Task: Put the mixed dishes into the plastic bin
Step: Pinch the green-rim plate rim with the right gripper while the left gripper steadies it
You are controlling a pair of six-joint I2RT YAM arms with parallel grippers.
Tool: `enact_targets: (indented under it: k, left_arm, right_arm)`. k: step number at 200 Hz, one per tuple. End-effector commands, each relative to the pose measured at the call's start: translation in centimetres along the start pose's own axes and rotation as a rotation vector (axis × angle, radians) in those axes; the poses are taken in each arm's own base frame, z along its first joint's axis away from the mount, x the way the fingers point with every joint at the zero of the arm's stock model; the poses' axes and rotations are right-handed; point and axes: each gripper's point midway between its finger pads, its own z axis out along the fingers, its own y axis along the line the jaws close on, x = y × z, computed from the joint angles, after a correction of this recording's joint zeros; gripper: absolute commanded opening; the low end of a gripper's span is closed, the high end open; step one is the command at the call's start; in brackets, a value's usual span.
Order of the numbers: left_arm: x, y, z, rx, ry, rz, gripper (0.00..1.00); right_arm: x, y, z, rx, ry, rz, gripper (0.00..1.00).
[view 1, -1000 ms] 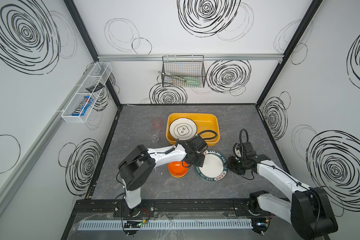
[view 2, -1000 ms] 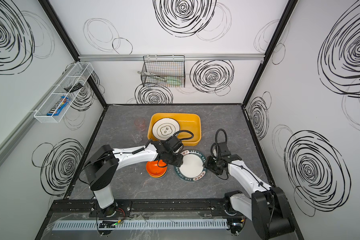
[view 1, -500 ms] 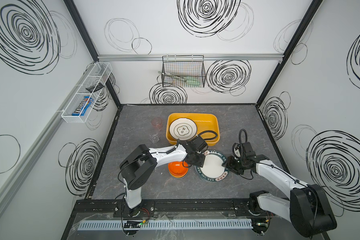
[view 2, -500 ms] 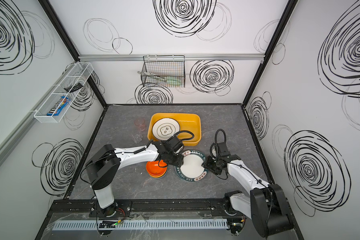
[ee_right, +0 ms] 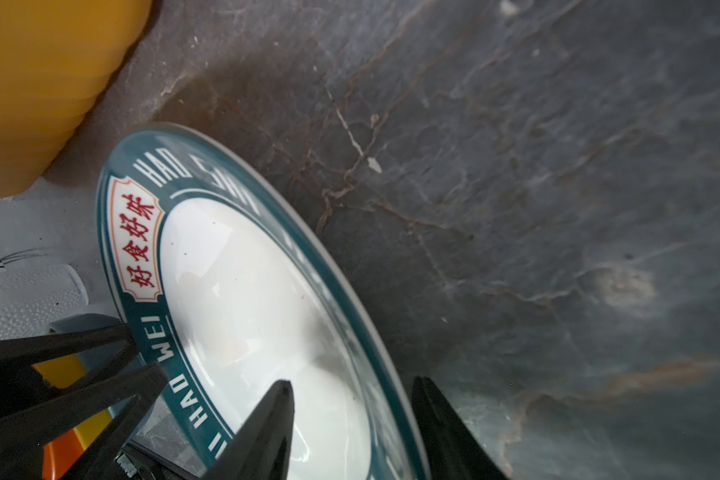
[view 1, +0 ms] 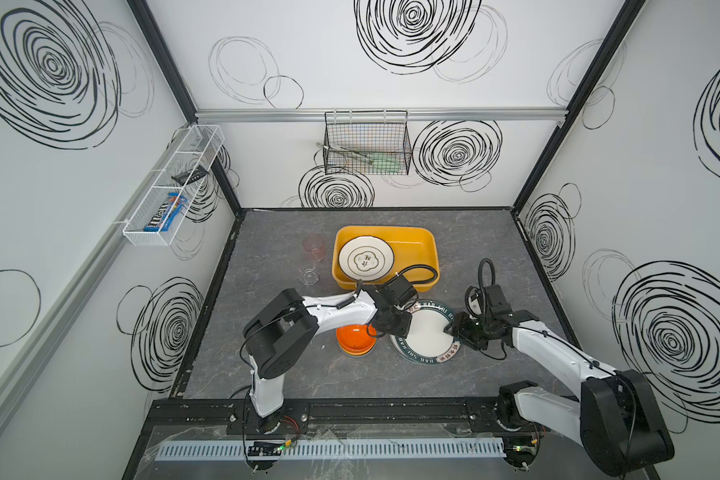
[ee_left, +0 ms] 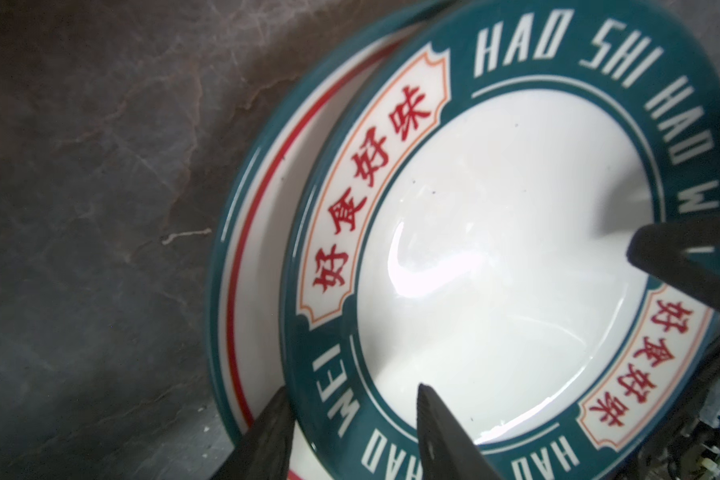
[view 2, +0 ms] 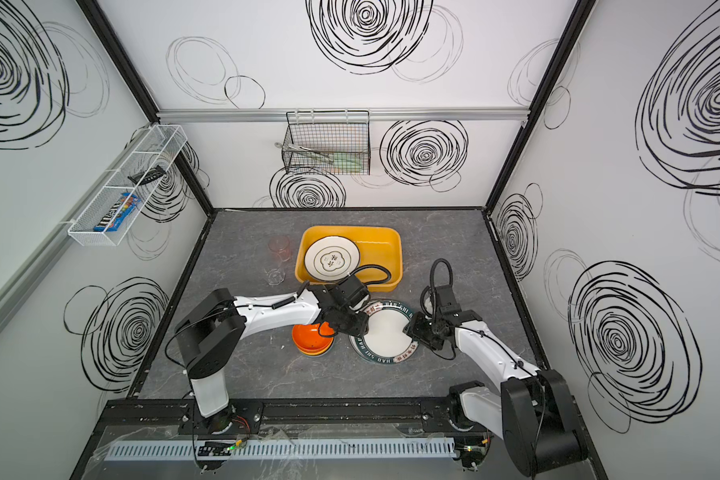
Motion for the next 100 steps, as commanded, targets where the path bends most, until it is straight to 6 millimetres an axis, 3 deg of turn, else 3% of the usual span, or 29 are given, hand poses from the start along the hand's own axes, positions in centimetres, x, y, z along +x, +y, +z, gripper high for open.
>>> enact_targets:
  k: [1, 100]
  left_arm:
    - [0.02, -0.82, 0.34, 0.023, 0.010, 0.019, 0.50]
    - [0.19, -0.88, 0.26, 0.027, 0.012, 0.022, 0.47]
  right_arm:
    - [0.45, -0.91, -0.10, 0.029, -0.002, 0.027, 0.51]
    - [0.46, -1.43, -0.48, 0.048, -0.027, 0.035, 0.32]
